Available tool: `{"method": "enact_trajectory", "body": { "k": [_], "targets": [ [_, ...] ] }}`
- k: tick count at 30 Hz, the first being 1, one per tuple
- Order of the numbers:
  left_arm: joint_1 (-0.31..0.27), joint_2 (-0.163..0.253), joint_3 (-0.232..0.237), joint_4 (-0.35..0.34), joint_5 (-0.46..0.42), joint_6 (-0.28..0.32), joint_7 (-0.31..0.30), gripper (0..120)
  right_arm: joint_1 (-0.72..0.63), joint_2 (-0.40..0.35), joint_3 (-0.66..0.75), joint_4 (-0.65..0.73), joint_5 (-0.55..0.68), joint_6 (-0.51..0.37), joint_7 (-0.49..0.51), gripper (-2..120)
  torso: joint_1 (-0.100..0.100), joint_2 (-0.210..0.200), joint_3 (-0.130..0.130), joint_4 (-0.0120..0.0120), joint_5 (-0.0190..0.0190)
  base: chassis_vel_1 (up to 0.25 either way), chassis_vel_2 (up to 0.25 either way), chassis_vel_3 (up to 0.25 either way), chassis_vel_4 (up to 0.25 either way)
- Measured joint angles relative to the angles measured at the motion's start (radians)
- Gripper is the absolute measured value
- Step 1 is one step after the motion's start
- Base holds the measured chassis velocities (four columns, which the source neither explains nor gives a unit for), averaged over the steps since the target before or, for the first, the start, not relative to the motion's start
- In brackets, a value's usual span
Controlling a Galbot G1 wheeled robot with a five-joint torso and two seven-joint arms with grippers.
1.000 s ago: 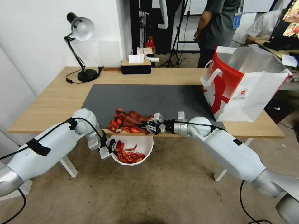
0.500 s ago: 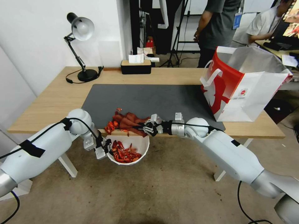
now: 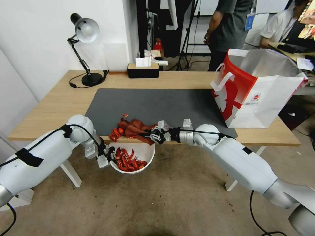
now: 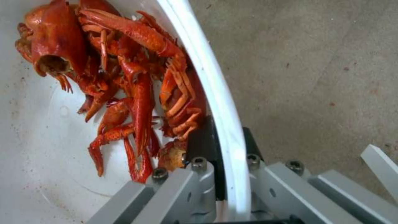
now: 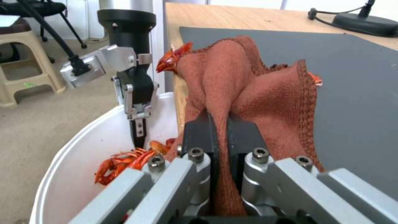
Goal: Sweep shrimp from table into container with towel, then put container into takeout bag.
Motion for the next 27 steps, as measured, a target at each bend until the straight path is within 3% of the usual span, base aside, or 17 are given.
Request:
{"method": "enact_trajectory", "body": {
  "k": [27],
  "targets": [
    [0.029,0.018,-0.028,-0.003,-0.003,-0.007,0.0,0,-0.016,-0.01,-0.031,0.064,0.004,-0.012,-0.004,2,0.0,0.0,0.0,0.0,-0.0001,0.0,0.0,0.0,0.0]
  ]
}}
